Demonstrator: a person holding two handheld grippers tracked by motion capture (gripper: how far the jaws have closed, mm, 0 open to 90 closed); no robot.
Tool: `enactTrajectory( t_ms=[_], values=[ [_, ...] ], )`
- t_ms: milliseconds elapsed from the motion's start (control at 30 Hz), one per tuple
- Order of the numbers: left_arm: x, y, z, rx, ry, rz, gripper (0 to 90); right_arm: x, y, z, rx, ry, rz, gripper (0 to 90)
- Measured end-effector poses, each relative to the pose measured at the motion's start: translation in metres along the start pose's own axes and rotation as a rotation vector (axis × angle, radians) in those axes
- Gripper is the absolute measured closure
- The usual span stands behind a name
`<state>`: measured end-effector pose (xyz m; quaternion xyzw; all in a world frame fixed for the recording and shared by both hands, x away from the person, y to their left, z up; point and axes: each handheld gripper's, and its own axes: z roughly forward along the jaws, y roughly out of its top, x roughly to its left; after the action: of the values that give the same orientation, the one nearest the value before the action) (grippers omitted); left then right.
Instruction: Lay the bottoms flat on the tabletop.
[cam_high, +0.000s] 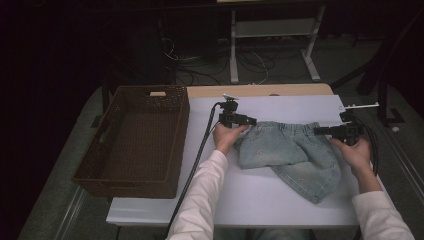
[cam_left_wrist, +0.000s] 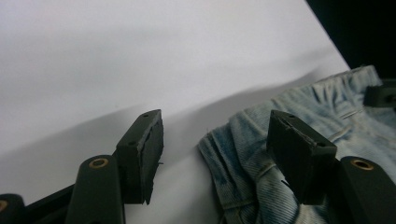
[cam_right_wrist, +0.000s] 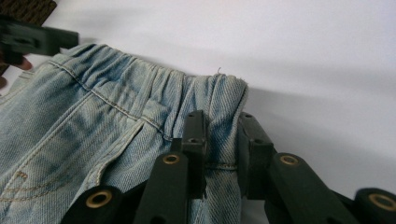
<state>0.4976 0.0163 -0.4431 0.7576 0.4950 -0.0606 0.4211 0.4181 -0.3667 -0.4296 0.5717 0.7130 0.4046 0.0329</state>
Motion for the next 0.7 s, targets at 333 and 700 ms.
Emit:
enactTrajectory(
  t_ms=[333,700],
  values=[
    [-0.006,-0.001,0.014,0.048,-0.031,0.006,46.2,-0.001,-0.001,-0.004,-0.018,0.004,0.009,74.7],
    [-0.015,-0.006,0.016,0.084,-0.021,0.000,79.6,-0.003,0.000,-0.006,-0.032,0.010,0.020,74.7]
  ],
)
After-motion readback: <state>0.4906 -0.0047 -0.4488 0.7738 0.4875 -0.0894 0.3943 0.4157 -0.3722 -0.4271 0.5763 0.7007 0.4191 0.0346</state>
